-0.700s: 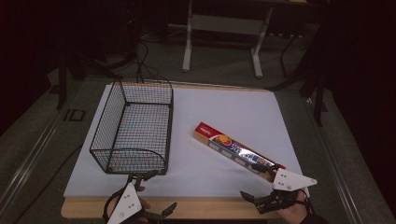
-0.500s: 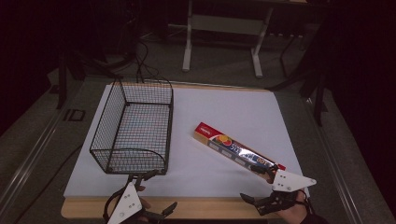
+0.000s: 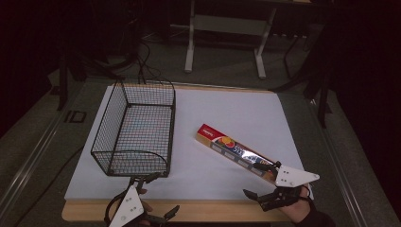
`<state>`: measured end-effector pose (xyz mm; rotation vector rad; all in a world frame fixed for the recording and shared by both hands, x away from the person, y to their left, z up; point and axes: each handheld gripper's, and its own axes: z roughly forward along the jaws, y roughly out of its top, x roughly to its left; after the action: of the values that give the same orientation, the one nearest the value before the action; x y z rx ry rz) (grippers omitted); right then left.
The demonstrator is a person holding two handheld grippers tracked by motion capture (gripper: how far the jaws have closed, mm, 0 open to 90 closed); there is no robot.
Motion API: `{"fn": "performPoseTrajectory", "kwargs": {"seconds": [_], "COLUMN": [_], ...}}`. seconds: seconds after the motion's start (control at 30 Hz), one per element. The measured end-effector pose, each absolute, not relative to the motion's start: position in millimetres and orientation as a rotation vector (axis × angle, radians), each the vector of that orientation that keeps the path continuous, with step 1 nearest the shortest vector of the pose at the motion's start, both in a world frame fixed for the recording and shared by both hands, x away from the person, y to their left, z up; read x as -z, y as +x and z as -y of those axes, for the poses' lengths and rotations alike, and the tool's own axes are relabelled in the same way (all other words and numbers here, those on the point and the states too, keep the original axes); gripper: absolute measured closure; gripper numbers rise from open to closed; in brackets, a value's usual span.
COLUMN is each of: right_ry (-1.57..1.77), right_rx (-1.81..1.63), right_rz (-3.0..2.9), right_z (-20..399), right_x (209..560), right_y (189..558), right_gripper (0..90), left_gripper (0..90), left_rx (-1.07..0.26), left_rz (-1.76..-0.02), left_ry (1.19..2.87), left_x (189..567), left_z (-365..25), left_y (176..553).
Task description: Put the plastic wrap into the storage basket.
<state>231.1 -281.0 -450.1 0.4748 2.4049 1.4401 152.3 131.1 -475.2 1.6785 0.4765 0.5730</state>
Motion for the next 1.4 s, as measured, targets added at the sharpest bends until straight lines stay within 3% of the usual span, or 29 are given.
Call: {"fn": "performPoseTrajectory", "kwargs": {"seconds": [1.4], "right_ry": [0.598], "right_rx": [-1.264], "right_rz": [-2.522], "right_z": [276], "right_x": [443], "right_y": [329], "right_gripper": [12.9], "left_gripper": [1.2], "left_rx": [-0.577], "left_rz": [-0.468], "left_ry": [1.698], "left_x": [476], "left_z": [-133], "left_y": [154]}}
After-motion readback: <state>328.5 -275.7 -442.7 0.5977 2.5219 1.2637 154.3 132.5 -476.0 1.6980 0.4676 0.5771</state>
